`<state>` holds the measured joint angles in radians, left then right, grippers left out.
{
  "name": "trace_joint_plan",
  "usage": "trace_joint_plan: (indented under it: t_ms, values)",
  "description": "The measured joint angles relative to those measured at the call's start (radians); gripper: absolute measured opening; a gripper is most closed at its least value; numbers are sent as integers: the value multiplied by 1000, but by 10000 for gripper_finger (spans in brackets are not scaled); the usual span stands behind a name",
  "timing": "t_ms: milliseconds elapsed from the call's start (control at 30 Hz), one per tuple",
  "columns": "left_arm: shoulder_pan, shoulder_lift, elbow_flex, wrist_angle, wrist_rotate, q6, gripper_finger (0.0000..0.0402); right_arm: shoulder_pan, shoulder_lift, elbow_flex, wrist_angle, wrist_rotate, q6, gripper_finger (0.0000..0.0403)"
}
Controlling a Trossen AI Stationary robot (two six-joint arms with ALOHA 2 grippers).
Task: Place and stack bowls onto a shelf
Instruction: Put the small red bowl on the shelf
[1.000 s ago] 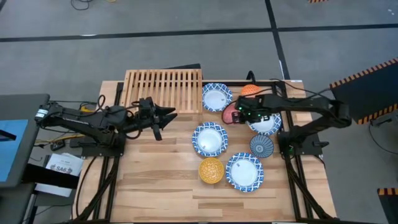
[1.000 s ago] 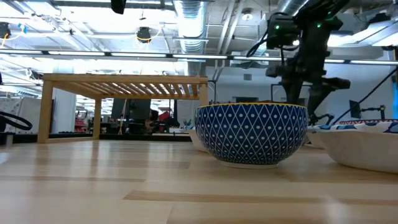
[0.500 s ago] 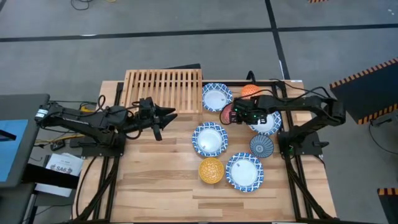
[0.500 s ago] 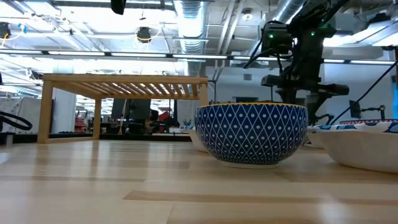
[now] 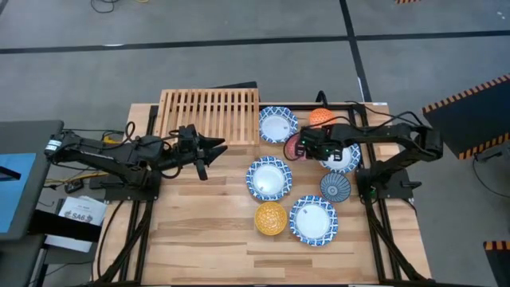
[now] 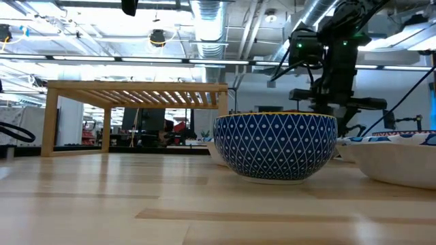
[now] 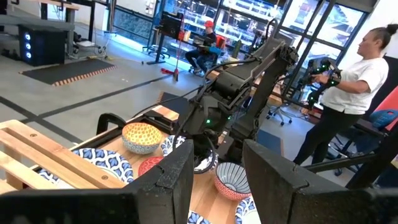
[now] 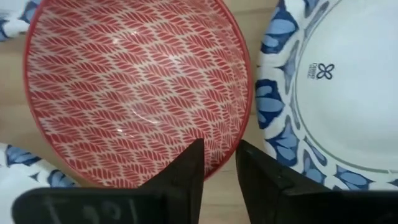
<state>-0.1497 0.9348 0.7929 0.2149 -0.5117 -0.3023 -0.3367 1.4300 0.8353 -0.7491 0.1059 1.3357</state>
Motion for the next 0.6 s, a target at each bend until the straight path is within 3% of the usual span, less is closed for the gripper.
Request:
trace_joint_plan:
  t_ms: [333,600]
  values:
    - [0,0,0,0,0,-8,124,-12,25,0,41,22,2,123]
    - [0,0,0,0,0,-16,124,-23,84,0,58,-25,26,123]
